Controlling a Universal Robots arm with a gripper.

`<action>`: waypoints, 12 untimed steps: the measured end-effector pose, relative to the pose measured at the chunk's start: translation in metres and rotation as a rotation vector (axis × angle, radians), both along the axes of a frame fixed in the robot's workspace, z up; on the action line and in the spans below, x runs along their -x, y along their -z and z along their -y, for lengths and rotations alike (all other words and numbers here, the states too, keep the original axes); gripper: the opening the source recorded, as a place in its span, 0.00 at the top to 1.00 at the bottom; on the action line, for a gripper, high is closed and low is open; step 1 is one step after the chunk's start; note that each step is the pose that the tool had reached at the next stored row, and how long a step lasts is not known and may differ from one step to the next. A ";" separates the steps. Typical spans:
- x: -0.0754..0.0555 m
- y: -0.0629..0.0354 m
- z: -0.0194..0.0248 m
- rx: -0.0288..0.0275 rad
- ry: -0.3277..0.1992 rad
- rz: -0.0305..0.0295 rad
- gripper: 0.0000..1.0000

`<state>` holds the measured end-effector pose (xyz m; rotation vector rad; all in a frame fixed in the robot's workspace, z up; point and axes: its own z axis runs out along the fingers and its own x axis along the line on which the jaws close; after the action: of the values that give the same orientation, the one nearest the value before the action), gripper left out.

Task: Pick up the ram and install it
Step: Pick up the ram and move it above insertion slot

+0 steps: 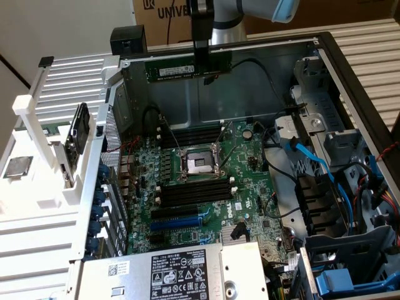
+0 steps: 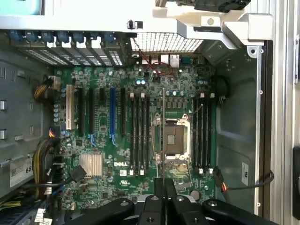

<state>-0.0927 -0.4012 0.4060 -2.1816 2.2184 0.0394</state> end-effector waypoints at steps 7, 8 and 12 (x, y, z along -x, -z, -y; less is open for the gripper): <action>0.000 0.0078 0.0092 -0.0016 0.008 -0.0006 0.88; 0.000 0.0096 0.0099 -0.0013 0.008 -0.0017 0.88; 0.000 0.0131 0.0100 -0.0009 0.009 -0.0027 0.88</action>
<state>-0.0925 -0.4111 0.3930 -2.1719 2.2295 0.0431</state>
